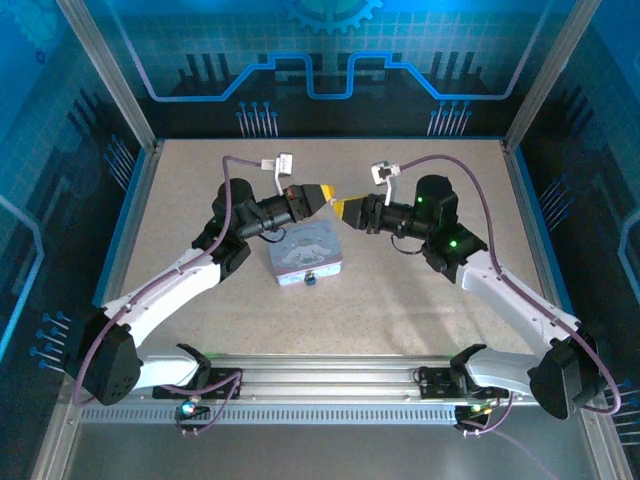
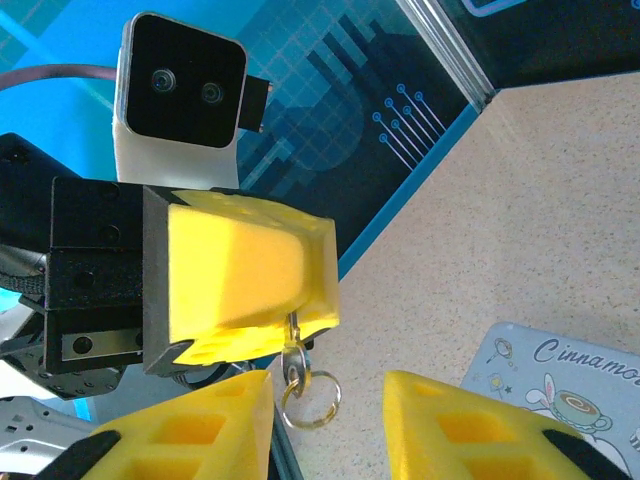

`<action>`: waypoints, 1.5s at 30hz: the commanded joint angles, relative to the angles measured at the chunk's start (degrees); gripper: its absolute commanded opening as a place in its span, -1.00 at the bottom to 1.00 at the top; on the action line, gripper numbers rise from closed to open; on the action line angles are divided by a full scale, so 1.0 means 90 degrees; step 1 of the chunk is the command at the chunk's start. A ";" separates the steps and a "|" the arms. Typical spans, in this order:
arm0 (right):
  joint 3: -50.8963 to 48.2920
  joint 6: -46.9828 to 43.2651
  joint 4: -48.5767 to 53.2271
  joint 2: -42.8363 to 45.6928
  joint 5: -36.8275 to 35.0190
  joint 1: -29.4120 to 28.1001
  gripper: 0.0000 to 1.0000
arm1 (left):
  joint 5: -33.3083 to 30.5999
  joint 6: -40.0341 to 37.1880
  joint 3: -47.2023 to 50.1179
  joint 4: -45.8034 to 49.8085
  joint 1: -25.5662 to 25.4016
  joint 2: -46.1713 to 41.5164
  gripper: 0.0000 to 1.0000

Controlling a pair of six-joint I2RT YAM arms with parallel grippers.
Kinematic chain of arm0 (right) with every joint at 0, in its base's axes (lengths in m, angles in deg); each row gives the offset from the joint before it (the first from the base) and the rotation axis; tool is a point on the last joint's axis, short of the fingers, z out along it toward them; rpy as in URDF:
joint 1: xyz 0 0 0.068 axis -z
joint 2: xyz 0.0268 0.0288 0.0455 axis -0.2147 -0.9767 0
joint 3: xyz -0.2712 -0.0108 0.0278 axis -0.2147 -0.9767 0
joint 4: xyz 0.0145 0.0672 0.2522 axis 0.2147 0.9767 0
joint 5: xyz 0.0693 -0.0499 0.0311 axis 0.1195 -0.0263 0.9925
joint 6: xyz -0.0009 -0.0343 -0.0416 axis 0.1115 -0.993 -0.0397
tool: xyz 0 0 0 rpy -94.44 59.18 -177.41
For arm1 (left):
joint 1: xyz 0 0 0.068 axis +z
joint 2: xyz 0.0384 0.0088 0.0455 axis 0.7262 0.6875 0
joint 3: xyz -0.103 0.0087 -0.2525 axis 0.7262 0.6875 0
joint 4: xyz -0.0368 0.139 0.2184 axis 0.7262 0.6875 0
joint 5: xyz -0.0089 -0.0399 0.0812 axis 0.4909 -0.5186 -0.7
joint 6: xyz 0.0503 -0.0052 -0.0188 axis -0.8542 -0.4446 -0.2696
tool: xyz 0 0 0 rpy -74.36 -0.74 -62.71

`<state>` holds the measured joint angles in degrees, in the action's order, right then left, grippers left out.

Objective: Unlock a padlock with a key

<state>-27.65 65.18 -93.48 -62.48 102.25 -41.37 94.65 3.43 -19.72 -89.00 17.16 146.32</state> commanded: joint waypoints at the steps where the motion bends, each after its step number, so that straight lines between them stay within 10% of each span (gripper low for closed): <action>1: 0.0273 0.0035 -0.0171 -0.0092 0.0128 -0.0113 -0.32 | -0.0035 -0.0085 -0.0113 -0.0040 -0.0039 -0.0149 -1.00; 26: 0.0356 -0.0280 0.0393 -0.0037 -0.0042 -0.0167 -1.00 | -0.0215 -0.0124 -0.0021 -0.0040 -0.0030 -0.0195 -0.97; 35: 0.0361 -0.1081 0.1706 0.0361 -0.0529 -0.0096 -1.00 | -0.0549 -0.0661 -0.0066 0.1162 0.0259 -0.0619 -0.11; 45: 0.0451 -0.1854 0.2988 0.0691 -0.1388 0.0001 -1.00 | -0.3419 -0.1828 0.0203 0.5742 0.0296 -0.1825 0.97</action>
<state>-25.53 51.58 -71.51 -57.15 93.05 -41.93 74.47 -10.17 -19.59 -52.38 19.39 132.14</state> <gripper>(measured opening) 0.050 0.971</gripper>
